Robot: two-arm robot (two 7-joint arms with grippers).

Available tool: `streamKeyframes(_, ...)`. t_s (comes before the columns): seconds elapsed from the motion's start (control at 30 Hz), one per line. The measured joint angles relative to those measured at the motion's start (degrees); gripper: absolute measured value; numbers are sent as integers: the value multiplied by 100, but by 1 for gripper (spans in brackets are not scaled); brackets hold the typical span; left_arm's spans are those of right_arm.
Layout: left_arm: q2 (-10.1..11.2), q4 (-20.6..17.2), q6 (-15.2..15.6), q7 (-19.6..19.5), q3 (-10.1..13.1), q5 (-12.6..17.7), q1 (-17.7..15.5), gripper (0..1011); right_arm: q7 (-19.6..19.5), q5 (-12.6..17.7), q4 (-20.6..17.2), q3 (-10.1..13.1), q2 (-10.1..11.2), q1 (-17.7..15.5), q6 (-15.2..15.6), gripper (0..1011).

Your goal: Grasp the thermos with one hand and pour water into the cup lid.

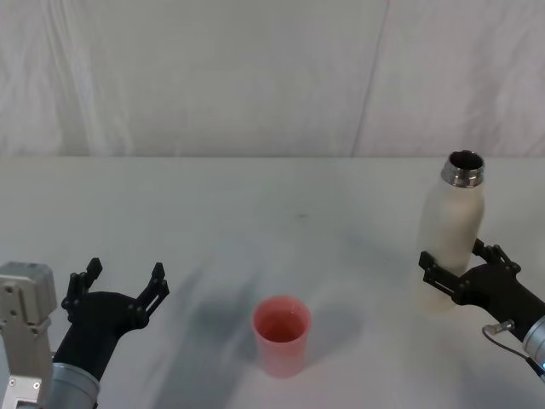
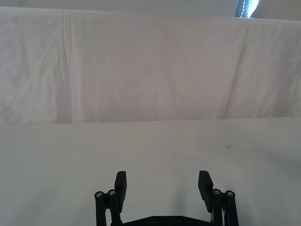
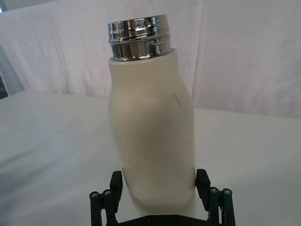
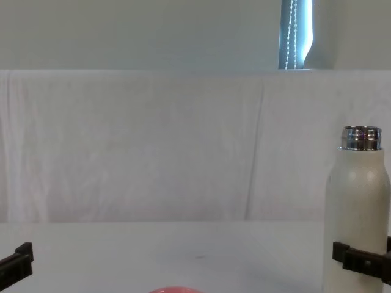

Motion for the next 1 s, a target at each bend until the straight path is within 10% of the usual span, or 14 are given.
streamKeyframes(1.0, 0, 0, 0, 0, 0, 0, 0, 1001, -7, 230, -451, 179, 340, -368, 81, 1003)
